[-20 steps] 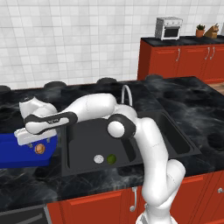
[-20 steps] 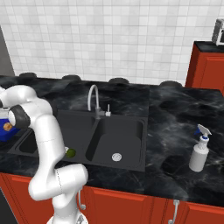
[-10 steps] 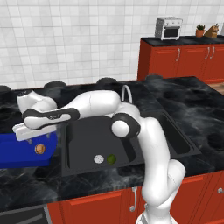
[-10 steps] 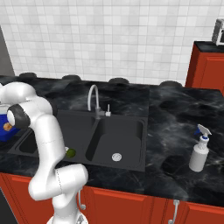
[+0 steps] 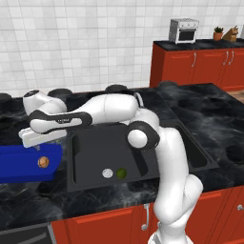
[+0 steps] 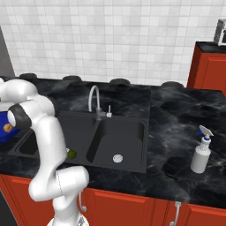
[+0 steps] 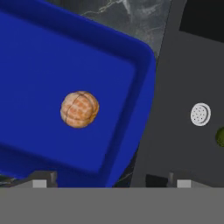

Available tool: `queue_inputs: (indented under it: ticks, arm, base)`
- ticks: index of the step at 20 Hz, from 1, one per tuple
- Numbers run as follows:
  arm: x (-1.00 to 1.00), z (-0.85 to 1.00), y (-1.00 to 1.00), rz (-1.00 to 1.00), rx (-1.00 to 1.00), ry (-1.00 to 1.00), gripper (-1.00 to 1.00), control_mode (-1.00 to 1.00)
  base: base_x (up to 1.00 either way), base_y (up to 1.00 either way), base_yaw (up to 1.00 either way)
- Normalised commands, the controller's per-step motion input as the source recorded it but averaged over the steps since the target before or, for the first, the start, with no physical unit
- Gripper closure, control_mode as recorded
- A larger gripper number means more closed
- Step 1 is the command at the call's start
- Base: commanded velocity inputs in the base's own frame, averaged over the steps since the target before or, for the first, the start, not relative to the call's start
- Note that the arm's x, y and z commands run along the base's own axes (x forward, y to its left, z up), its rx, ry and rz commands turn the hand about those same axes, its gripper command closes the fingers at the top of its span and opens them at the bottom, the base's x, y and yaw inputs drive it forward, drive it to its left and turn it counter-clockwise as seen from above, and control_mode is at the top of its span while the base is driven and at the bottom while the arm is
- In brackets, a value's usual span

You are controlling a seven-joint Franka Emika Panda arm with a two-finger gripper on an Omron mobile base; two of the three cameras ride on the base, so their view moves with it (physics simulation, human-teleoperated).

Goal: Pick up all produce items and place them in the sink. Turn on the sink faucet to wash them. Then turn the sink off and put them in the tray.

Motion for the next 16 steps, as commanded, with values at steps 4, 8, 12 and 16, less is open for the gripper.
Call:
queue_inputs:
  ticks: [4,8,12,16]
  arm:
    - [-0.02,0.16,-0.41,0.00,0.00,0.00,-1.00,-1.00]
    - [-0.08,0.09,-0.44,0.00,0.00,-0.01,-1.00,-1.00]
    - [-0.09,0.03,-0.43,-0.04,0.00,-0.02,-1.00,-1.00]
    - [-0.10,0.00,-0.39,-0.04,0.00,-0.01,-1.00,-1.00]
  base:
    - [0.00,0.00,0.00]
    - [0.00,0.00,0.00]
    - [0.00,0.00,0.00]
    - [0.00,0.00,0.00]
